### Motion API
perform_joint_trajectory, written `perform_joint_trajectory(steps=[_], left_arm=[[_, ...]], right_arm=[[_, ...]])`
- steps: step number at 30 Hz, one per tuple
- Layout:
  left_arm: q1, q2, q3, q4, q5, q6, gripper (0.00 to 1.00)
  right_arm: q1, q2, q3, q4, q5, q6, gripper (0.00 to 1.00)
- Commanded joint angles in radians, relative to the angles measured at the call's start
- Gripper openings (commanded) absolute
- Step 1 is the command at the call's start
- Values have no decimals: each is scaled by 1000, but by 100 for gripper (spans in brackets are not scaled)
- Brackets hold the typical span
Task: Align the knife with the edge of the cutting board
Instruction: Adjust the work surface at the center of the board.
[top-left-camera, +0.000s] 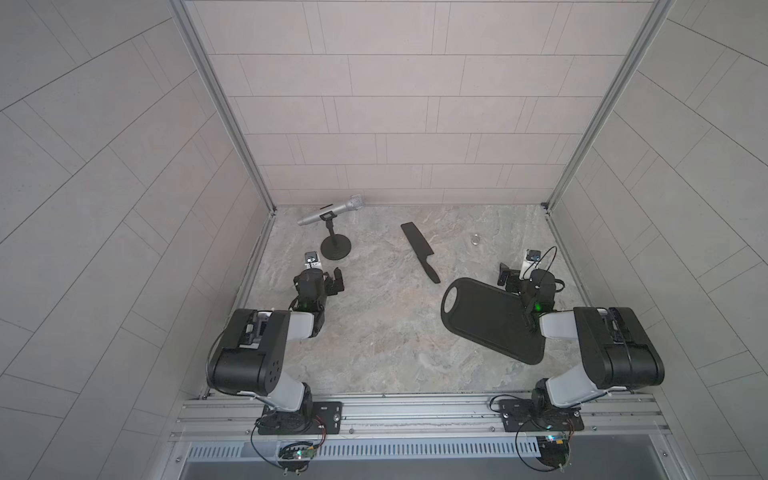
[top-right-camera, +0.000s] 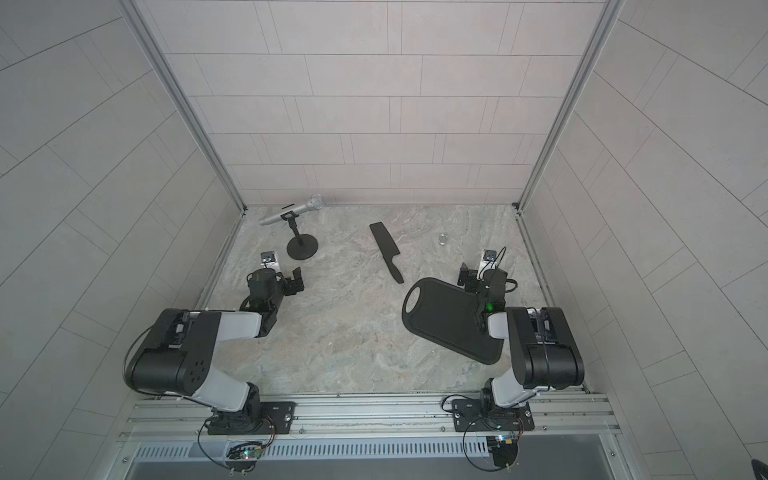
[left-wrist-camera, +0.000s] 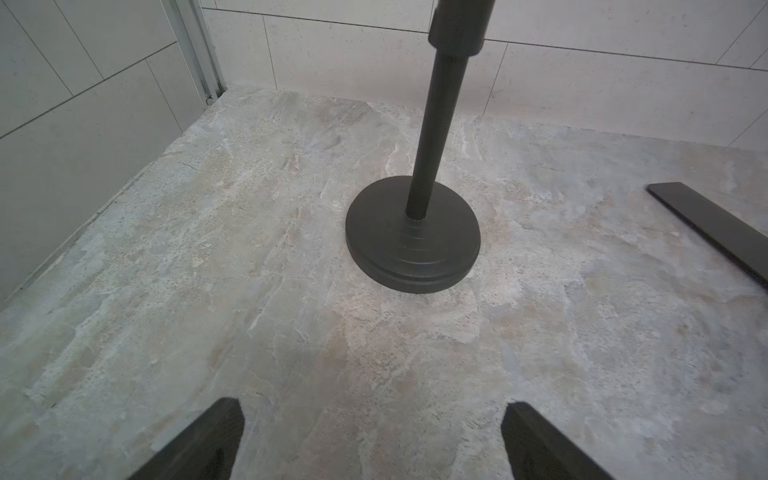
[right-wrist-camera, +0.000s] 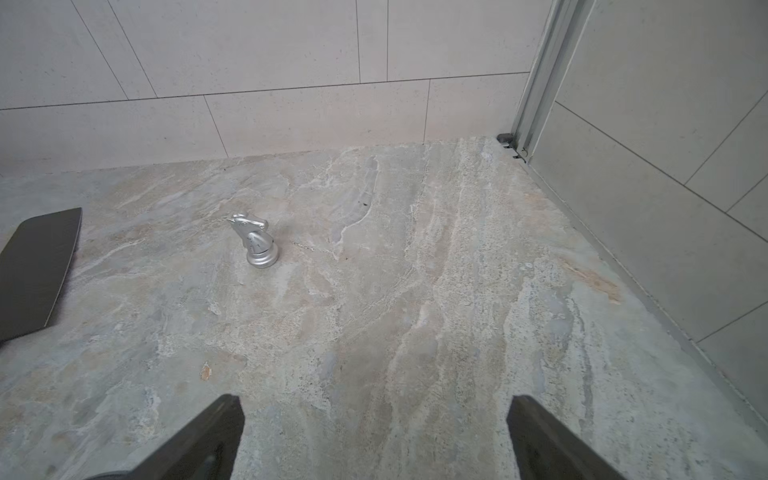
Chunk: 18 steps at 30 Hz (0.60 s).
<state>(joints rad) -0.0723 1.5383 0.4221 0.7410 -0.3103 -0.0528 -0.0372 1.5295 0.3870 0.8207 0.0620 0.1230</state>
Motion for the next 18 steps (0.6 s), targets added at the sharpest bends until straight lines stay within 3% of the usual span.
perform_joint_trajectory(steps=[1,18], left_arm=[[7,-3,14,21,7,8,100],[7,-6,15,9,10,7,100]], right_arm=[[5,-12,8,-8,9,-11,100],[5,-12,9,-9,9,-10,100]])
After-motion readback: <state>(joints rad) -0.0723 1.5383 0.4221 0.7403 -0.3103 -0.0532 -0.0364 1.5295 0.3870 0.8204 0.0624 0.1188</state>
